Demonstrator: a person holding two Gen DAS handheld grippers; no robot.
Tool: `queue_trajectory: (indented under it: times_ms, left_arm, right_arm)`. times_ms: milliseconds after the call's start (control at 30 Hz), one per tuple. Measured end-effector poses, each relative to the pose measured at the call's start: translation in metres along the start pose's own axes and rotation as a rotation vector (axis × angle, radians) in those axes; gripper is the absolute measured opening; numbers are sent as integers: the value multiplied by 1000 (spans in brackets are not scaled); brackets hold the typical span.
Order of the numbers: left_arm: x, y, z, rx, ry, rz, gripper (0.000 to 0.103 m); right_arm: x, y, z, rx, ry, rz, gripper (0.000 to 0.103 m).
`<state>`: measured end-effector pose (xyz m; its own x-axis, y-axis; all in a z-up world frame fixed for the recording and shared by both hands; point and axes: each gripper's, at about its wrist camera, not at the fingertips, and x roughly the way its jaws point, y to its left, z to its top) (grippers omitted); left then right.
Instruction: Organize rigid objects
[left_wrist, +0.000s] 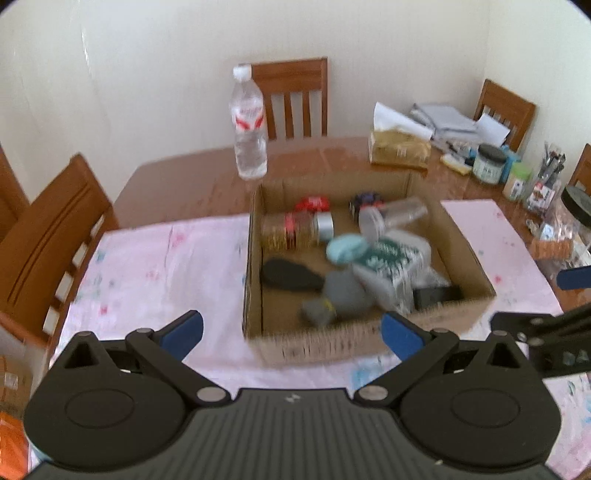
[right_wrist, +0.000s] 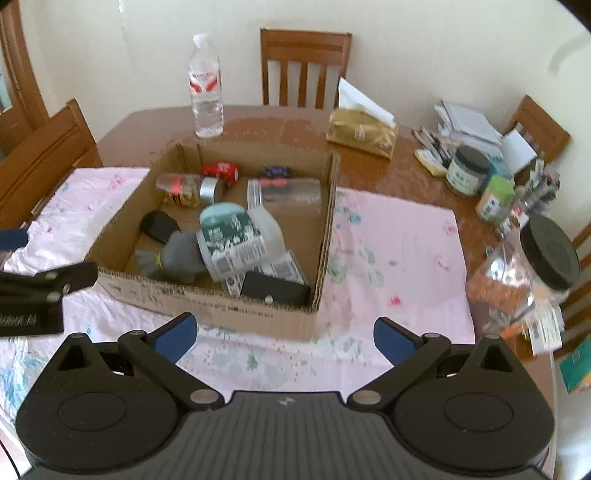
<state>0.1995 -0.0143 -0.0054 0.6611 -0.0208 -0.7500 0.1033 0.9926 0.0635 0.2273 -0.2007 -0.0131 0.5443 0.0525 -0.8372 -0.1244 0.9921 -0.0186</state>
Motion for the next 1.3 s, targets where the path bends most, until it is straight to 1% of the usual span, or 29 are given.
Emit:
queue_trajectory:
  times_ms: [133,233,433,567,900,1300]
  left_arm:
    - [-12,-4,-2,-14,28,8,102]
    - [-20,-4,1,-43,44,13,102]
    - [-33,-5,5,-42,28,15,102]
    - [-34,-6,7,-34,30,31,102]
    - [-31,-1,7,-55,43,39,102]
    - [-31,0,7,-55,39,43,102]
  right_arm:
    - [-9,5,-3,23,19,-8,103]
    - [-18,7,-4,39,20,-10,103]
    - [-31,8,-1,58,5,-33,103]
    - [-35,8,1,76,-6,-36,103]
    - [-34,10,3,75,-4,-38,103]
    - [-32,11,5,73,-6,-38,103]
